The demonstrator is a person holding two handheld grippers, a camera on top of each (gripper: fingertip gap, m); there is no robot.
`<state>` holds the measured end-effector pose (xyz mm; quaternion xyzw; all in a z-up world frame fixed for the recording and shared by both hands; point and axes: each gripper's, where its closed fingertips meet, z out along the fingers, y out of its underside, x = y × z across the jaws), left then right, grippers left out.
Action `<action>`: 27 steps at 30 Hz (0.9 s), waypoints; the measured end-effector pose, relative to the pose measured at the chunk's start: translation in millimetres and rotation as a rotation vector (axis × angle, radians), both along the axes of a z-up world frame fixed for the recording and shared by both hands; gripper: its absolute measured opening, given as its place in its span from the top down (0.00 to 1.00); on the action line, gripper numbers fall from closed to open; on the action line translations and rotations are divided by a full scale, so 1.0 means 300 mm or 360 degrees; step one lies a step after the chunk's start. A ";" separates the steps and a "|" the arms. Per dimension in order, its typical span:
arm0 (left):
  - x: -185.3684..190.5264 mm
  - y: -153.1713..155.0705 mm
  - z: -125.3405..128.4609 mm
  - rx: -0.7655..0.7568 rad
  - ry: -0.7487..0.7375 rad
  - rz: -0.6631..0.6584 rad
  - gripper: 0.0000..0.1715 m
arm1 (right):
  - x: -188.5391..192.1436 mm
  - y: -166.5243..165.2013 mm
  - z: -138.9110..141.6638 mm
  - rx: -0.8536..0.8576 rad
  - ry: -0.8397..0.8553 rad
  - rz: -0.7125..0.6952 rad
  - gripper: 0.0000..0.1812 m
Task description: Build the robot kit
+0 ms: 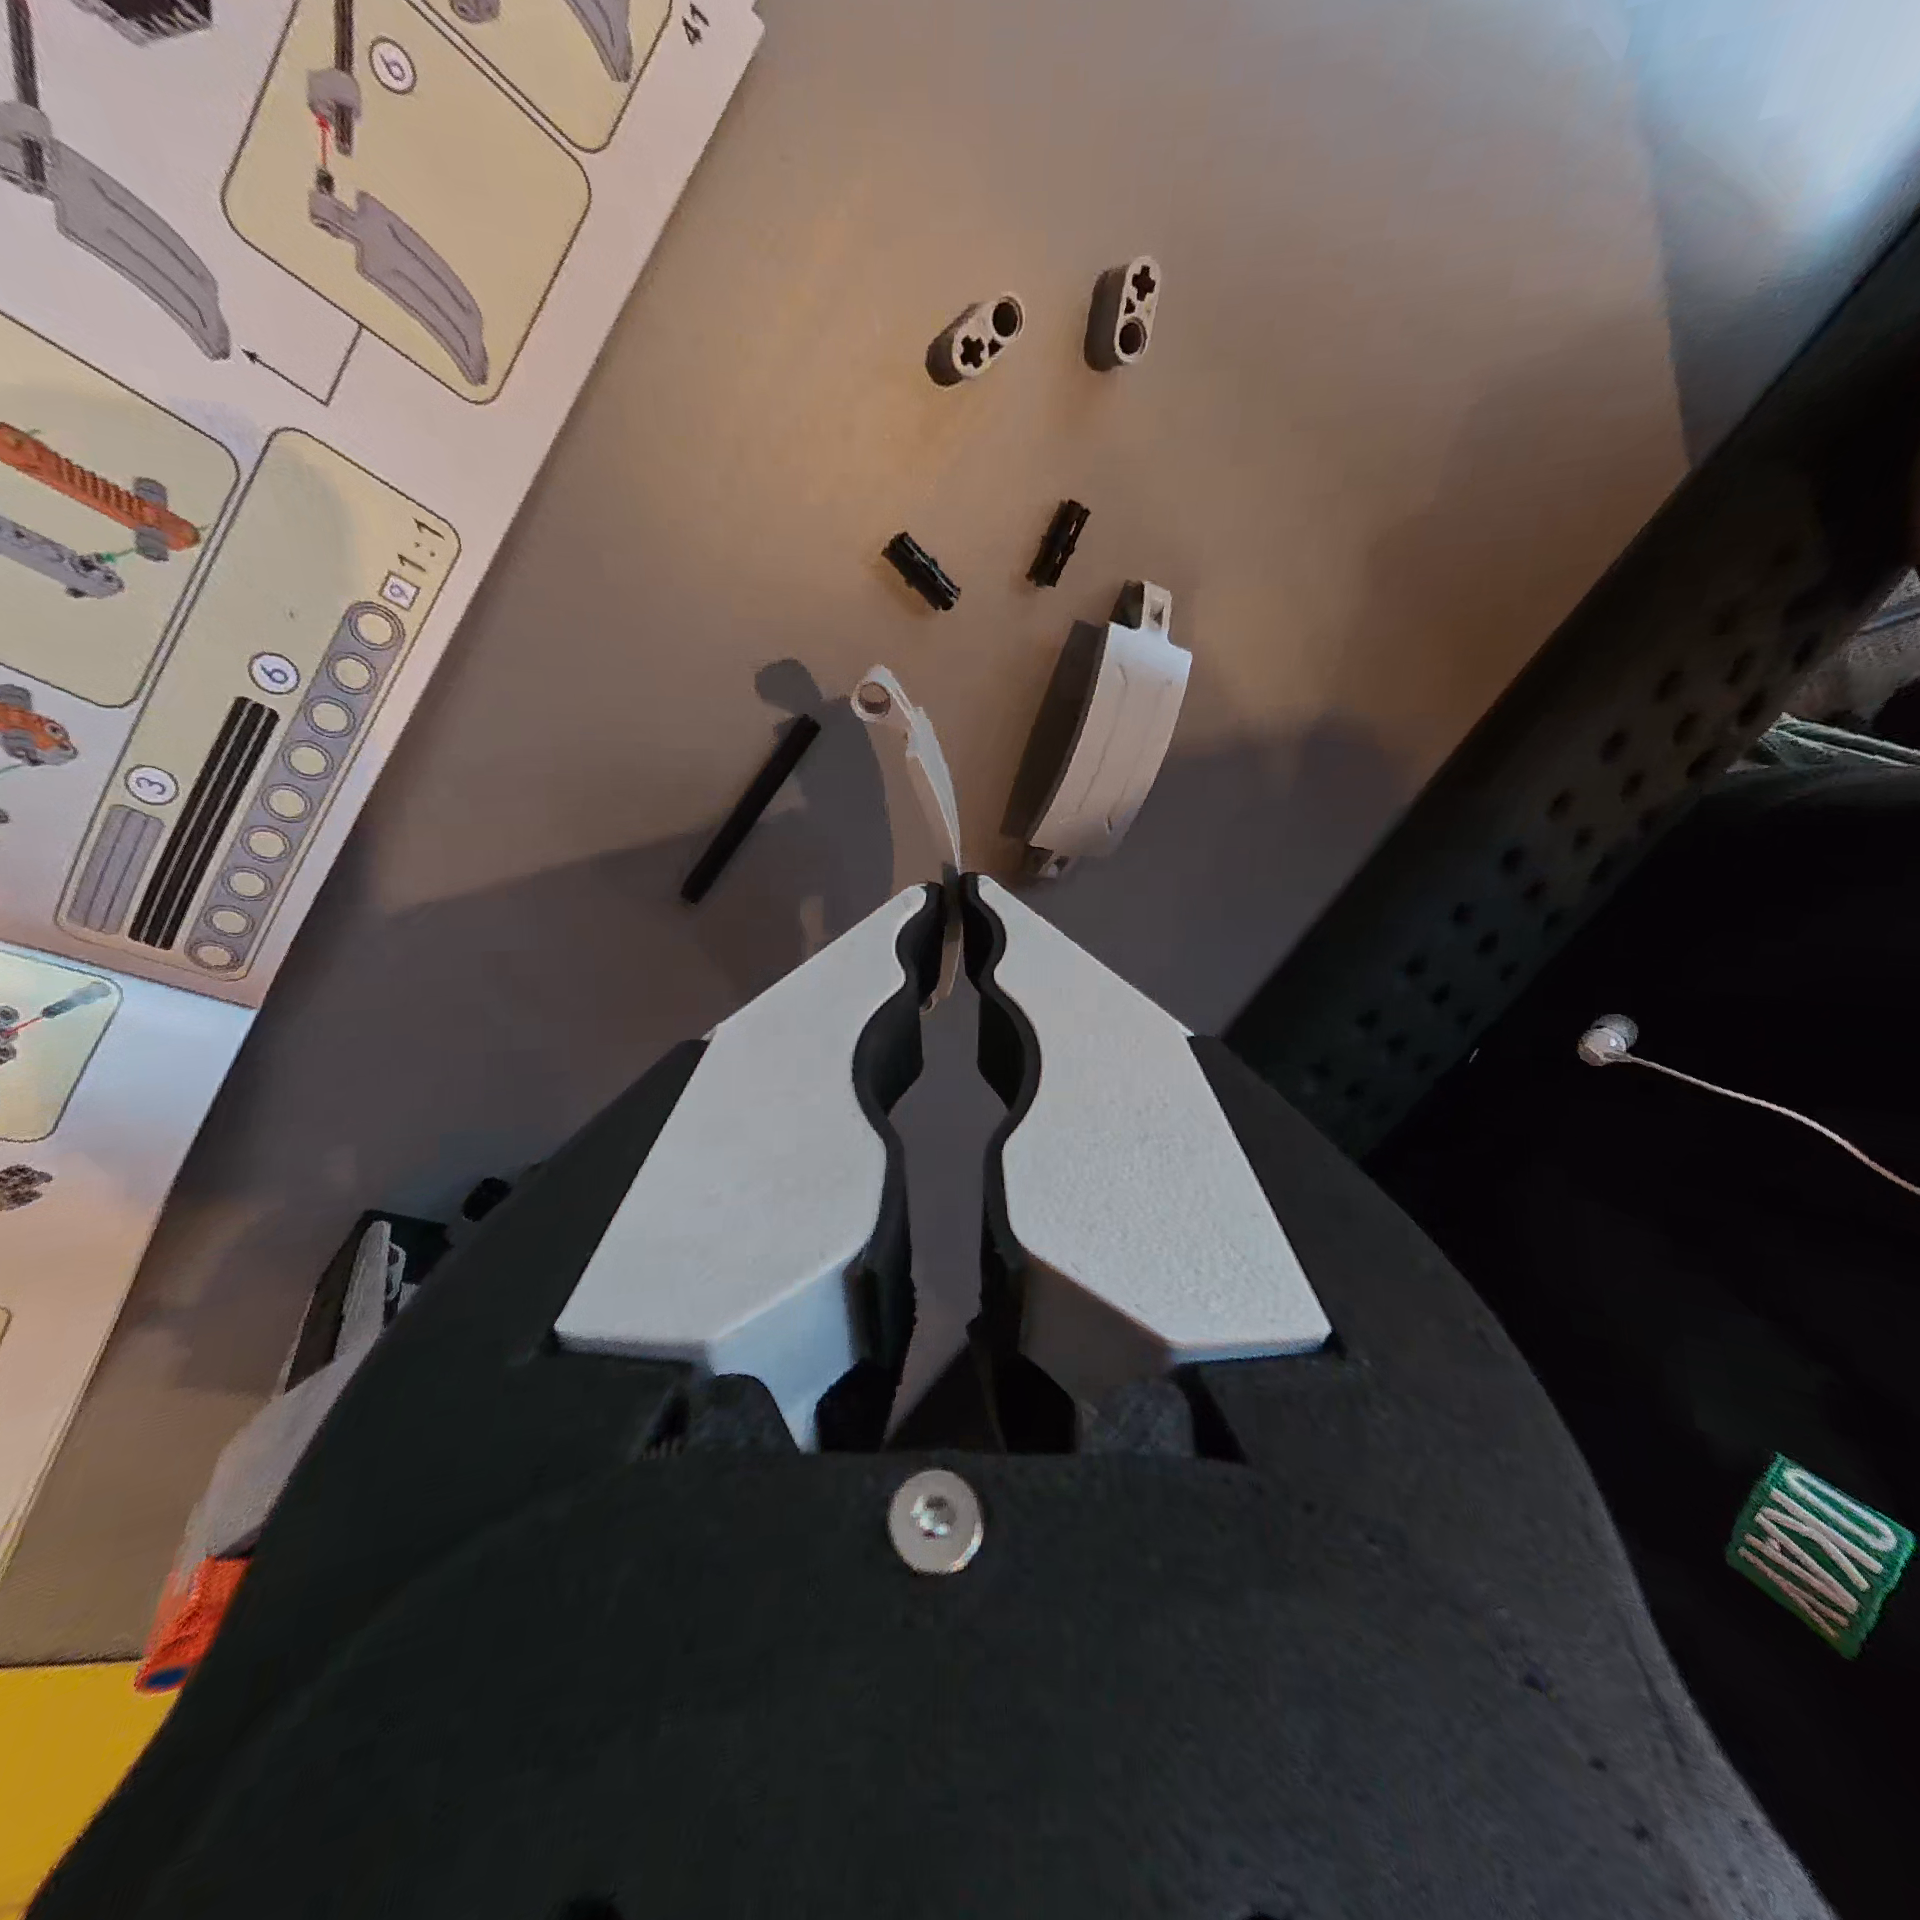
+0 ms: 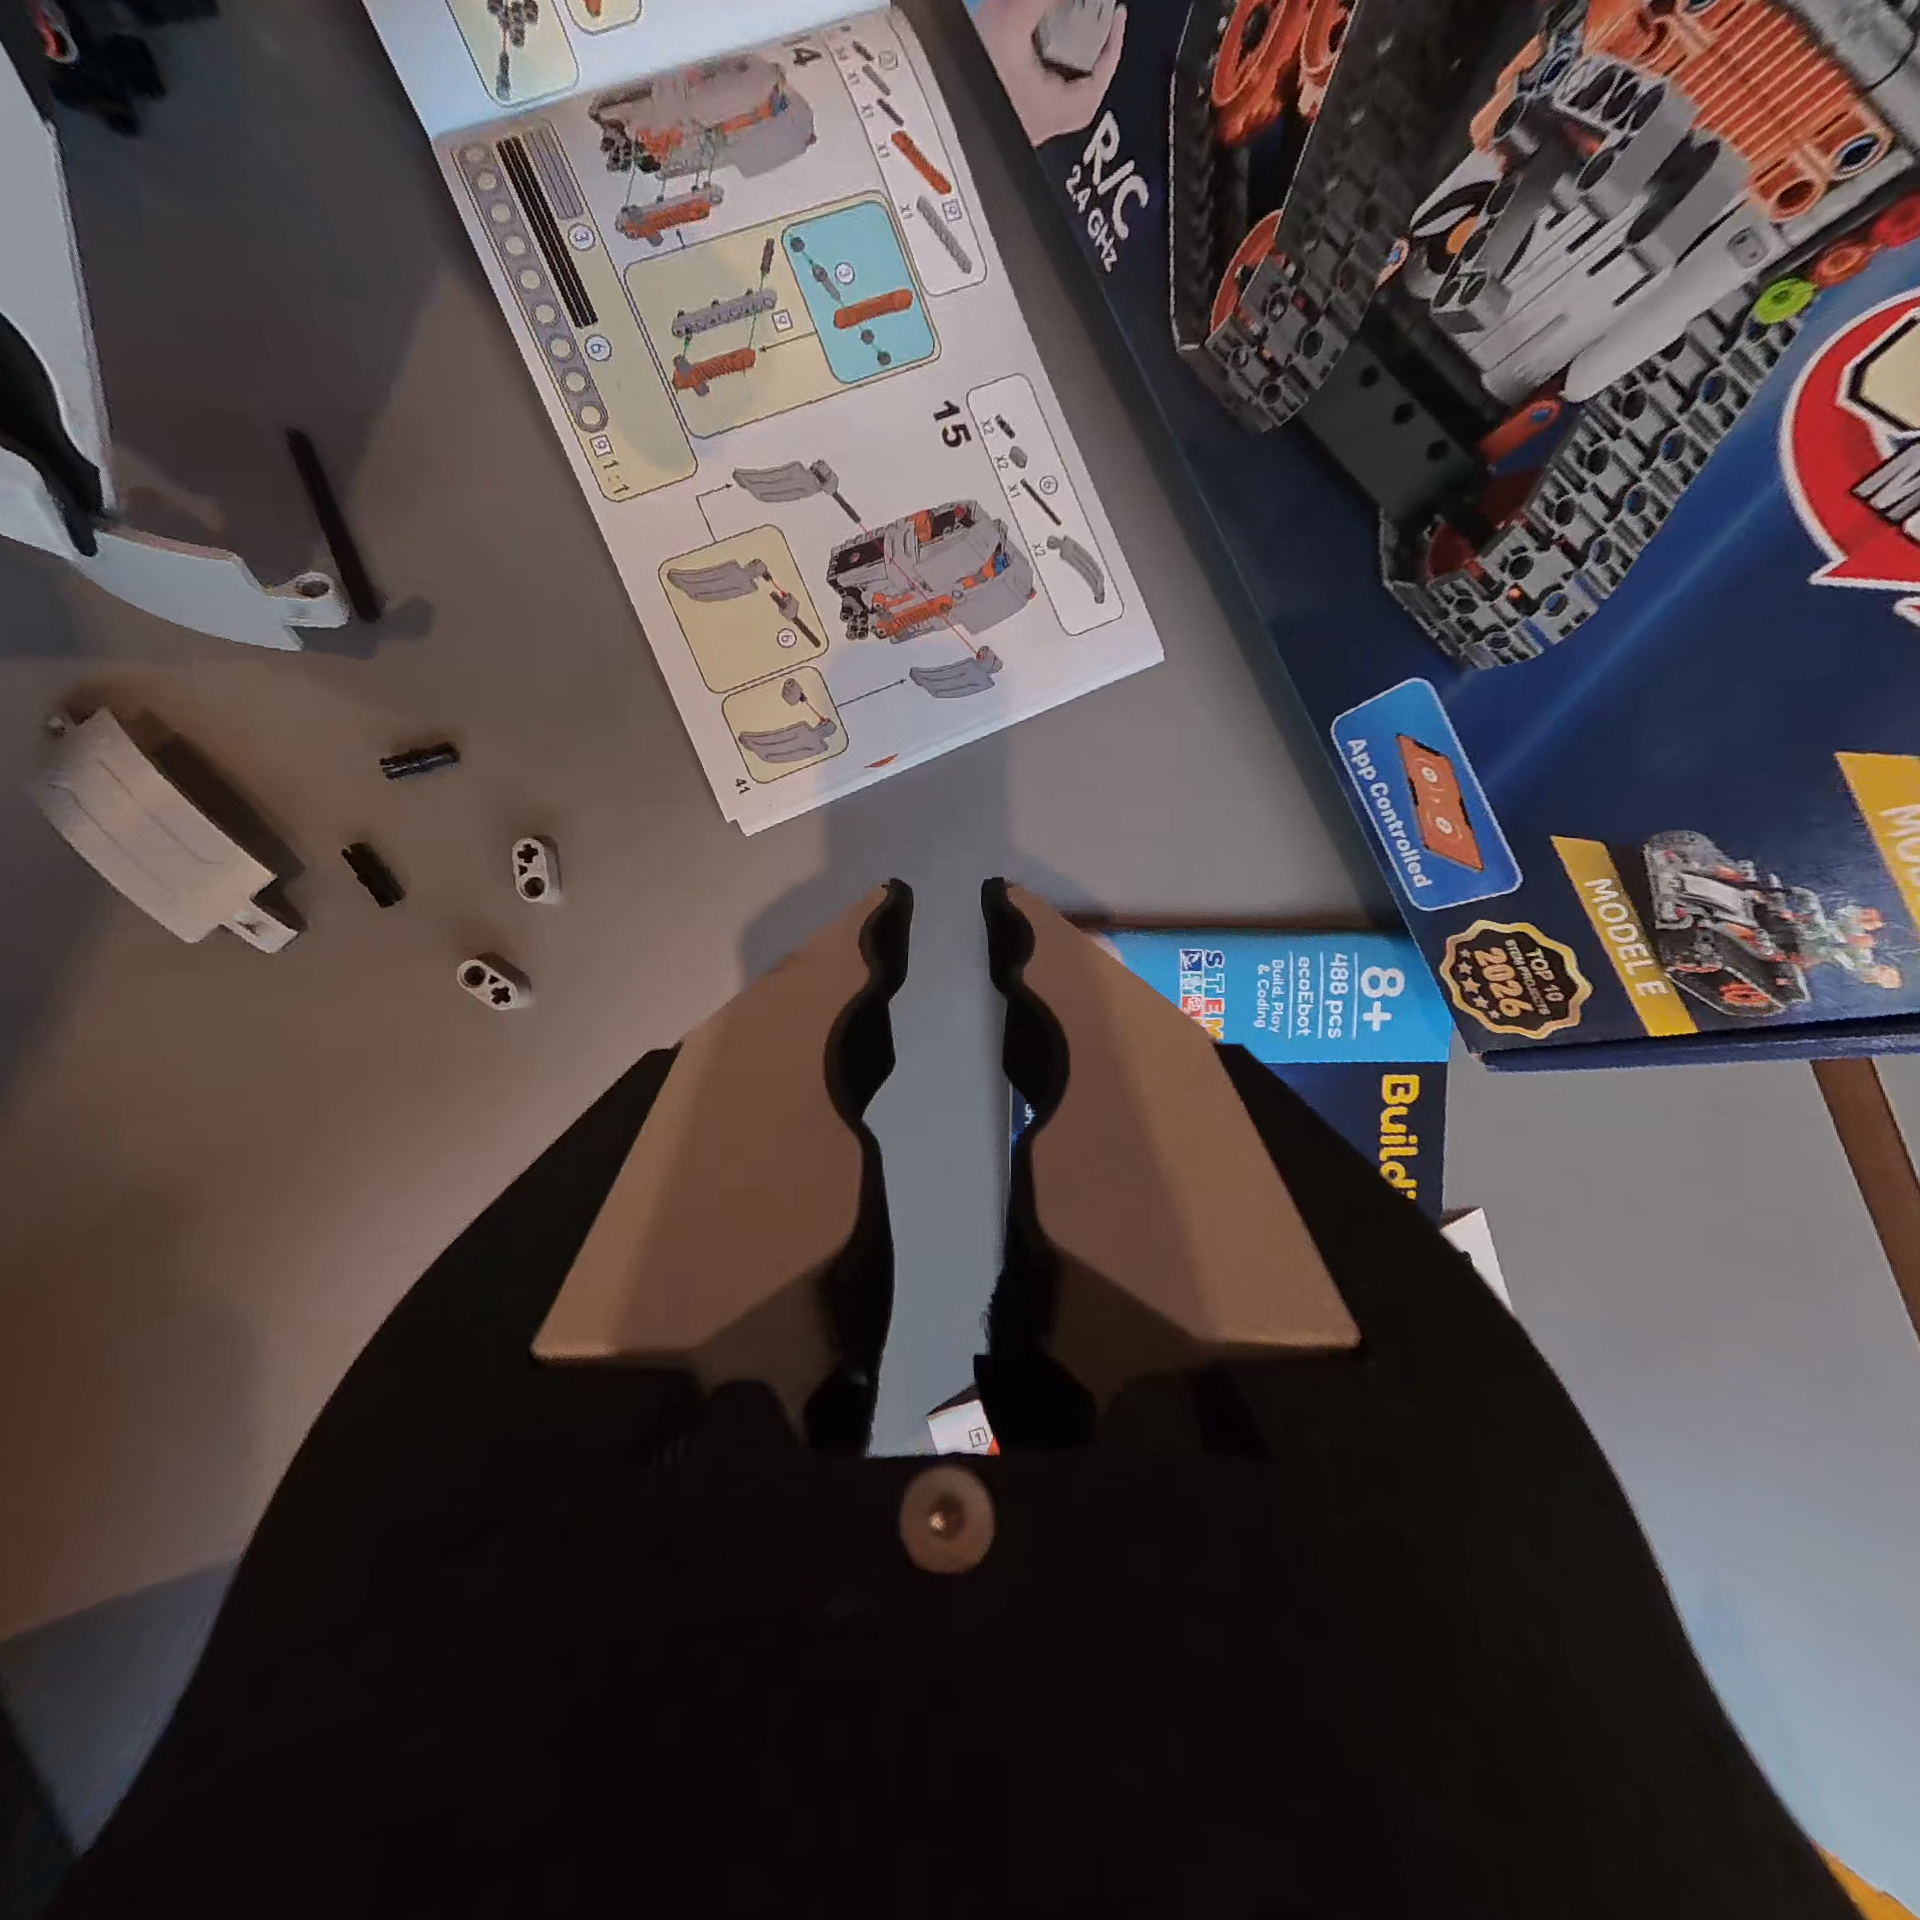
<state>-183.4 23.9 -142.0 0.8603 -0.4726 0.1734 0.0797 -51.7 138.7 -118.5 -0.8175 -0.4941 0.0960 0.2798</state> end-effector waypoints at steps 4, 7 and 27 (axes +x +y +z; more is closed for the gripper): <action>-0.001 -0.003 -0.005 -0.0019 0.0004 0.0002 0.99 | -0.004 -0.003 -0.002 -0.0006 0.0000 0.0010 0.93; -0.007 -0.008 -0.011 -0.0044 0.0021 0.0007 0.99 | -0.003 -0.005 -0.008 -0.0017 -0.0007 0.0011 0.93; -0.016 -0.039 -0.052 -0.0138 0.0104 -0.0037 0.99 | 0.006 -0.030 -0.051 -0.0120 -0.0063 0.0032 0.93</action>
